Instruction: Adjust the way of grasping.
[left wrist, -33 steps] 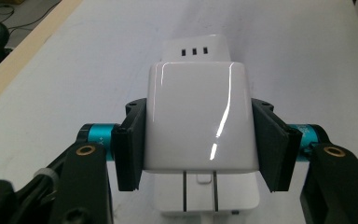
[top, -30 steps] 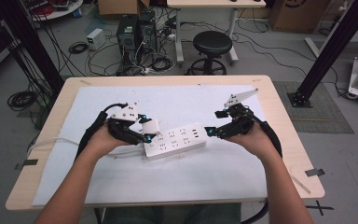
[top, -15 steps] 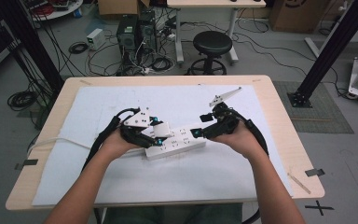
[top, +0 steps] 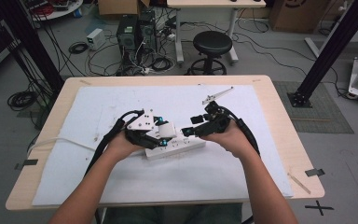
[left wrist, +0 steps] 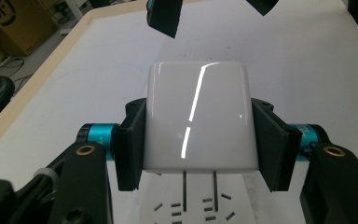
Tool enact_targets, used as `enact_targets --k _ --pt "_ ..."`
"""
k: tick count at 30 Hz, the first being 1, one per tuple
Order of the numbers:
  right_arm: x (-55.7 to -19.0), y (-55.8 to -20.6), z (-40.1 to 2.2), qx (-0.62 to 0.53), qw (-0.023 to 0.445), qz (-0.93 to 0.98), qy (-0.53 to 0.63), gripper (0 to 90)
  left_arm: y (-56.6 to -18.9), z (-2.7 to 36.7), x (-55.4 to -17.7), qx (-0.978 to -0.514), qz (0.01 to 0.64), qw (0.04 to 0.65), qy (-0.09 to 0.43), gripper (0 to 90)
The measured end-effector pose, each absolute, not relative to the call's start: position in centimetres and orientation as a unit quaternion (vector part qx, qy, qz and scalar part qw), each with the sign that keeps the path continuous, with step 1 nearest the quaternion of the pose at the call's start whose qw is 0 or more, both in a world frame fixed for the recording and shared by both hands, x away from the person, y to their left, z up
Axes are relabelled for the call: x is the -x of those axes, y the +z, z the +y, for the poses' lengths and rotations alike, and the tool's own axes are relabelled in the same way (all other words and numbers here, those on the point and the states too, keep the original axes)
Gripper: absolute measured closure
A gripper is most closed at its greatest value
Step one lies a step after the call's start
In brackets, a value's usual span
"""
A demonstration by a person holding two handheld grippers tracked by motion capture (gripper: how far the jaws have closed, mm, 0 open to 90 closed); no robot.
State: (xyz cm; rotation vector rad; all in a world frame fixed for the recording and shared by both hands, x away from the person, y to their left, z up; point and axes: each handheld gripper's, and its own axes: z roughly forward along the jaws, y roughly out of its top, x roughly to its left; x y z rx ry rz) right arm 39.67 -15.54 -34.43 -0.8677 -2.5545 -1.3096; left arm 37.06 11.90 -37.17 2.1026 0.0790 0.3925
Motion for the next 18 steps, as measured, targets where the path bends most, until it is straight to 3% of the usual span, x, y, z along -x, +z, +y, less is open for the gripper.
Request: enact_targets --k 18 --pt "-40.2 -35.9 -13.6 0.298 0.123 -0.837 -0.443 18.9 -37.3 11.5 -36.7 -0.859 0.024 0.482 0.173 42.5"
